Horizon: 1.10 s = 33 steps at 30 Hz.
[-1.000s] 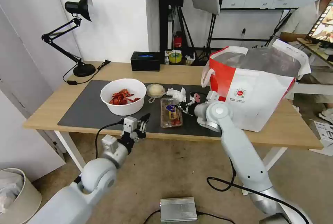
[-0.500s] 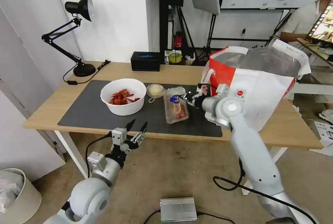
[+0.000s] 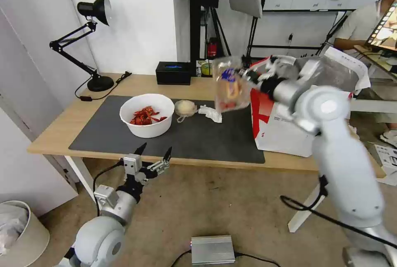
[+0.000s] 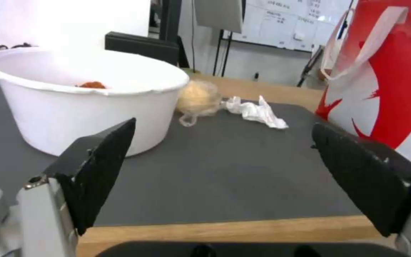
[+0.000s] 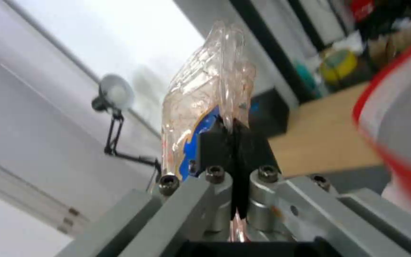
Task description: Pick up the trash from the table and place it into the takeout bag.
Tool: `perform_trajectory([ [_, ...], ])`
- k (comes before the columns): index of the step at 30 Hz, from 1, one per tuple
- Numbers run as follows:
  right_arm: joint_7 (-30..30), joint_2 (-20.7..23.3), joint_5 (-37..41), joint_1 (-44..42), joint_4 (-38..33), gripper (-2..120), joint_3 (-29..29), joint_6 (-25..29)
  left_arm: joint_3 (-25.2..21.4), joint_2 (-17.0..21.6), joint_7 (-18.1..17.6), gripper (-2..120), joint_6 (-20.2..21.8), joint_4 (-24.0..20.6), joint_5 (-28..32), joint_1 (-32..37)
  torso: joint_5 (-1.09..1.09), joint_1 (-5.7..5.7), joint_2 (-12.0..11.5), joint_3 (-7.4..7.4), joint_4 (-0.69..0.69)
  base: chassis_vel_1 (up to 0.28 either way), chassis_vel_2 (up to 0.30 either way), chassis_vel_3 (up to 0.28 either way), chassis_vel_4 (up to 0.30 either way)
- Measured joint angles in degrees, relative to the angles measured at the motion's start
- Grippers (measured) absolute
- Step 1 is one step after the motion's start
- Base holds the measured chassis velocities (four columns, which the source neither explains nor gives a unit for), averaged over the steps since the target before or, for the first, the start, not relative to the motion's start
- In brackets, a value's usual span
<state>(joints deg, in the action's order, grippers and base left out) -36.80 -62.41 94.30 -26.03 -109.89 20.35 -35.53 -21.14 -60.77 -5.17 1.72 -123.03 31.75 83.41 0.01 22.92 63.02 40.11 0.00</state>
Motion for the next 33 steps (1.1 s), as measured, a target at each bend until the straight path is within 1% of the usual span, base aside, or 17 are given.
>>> perform_trajectory([
  [4, -0.5, 1.9, 0.8, 3.2, 0.9, 0, 0.6, 1.1, -0.4, -0.4, 0.0, 100, 0.0, -0.4, 0.0, 0.7, -0.02, 0.0, 0.0, 0.0, 0.0, 0.0, 0.0, 0.0, 0.0],
  [5, -0.6, 2.5, 0.9, 4.0, 1.6, 0, 0.6, 1.3, -0.8, -0.7, 0.0, 100, 0.0, -0.4, -0.1, 1.0, 0.01, 0.0, 0.0, 0.0, 0.0, 0.0, 0.0, 0.0, 0.0],
  [8, -0.7, 3.1, 0.9, 5.0, 2.6, 0, 0.7, 1.6, -1.1, -0.9, 0.0, 100, 0.0, -0.4, -0.3, 1.5, 0.01, 0.0, 0.0, 0.0, 0.01, 0.0, 0.0, 0.0, 0.0],
  [9, -0.7, 4.8, 0.5, 6.9, 4.9, 0, 0.8, 1.9, -1.4, -1.6, 0.0, 100, -0.1, -0.6, -0.5, 2.5, -0.01, 0.0, 0.0, 0.0, 0.01, 0.0, 0.0, 0.0, 0.0],
  [10, -0.7, 4.8, 0.5, 6.9, 4.9, 0, 0.8, 1.9, -1.4, -1.6, 0.0, 100, -0.1, -0.6, -0.5, 2.5, -0.01, 0.0, 0.0, 0.0, 0.01, 0.0, 0.0, 0.0, 0.0],
  [11, -0.2, 7.2, -1.9, 7.7, 7.0, 0, 1.4, 2.3, -1.5, -1.8, 0.1, 100, -0.2, -1.0, -0.6, 2.7, -0.01, 0.0, 0.0, 0.0, 0.01, 0.0, 0.0, 0.0, 0.0],
  [13, 1.1, 9.5, -5.3, 6.8, 7.7, 0, 2.0, 2.5, -1.4, -1.7, 0.1, 100, -0.2, -1.1, -0.6, 2.5, 0.0, 0.0, 0.0, 0.0, 0.0, 0.0, 0.0, 0.0, 0.0],
  [14, 1.1, 9.5, -5.3, 6.8, 7.7, 0, 2.0, 2.5, -1.4, -1.7, 0.1, 100, -0.2, -1.1, -0.6, 2.5, 0.0, 0.0, 0.0, 0.0, 0.0, 0.0, 0.0, 0.0, 0.0],
  [17, 2.4, 12.1, -9.2, 4.3, 7.7, 0, 3.3, 3.0, -1.0, -1.4, 0.1, 100, -0.2, -0.9, -0.4, 1.9, 0.01, 0.0, 0.0, 0.0, 0.0, 0.0, 0.0, 0.0, 0.0],
  [19, 2.7, 12.4, -10.0, 3.8, 7.6, 0, 3.6, 3.1, -0.9, -1.3, 0.1, 100, -0.2, -0.9, -0.3, 1.7, 0.0, 0.0, 0.0, 0.0, 0.0, 0.0, 0.0, 0.0, 0.0],
  [20, 3.7, 13.4, -12.5, 2.3, 7.5, 0, 4.6, 3.2, -0.5, -1.1, 0.1, 100, -0.2, -0.8, -0.2, 1.1, 0.0, 0.0, 0.0, 0.0, -0.01, 0.0, 0.0, 0.0, 0.0],
  [25, 5.0, 14.3, -16.8, -0.3, 7.4, 0, 5.9, 3.7, 0.4, -1.0, 0.1, 100, -0.2, -0.3, 0.0, 0.2, -0.01, 0.0, 0.0, 0.0, 0.0, 0.0, 0.0, 0.0, 0.0],
  [33, 5.8, 14.1, -19.3, -2.3, 8.1, 0, 6.3, 4.3, 1.0, -1.1, 0.1, 100, -0.3, 0.3, 0.0, -0.4, -0.01, 0.0, 0.0, 0.0, 0.0, 0.0, 0.0, 0.0, 0.0],
])
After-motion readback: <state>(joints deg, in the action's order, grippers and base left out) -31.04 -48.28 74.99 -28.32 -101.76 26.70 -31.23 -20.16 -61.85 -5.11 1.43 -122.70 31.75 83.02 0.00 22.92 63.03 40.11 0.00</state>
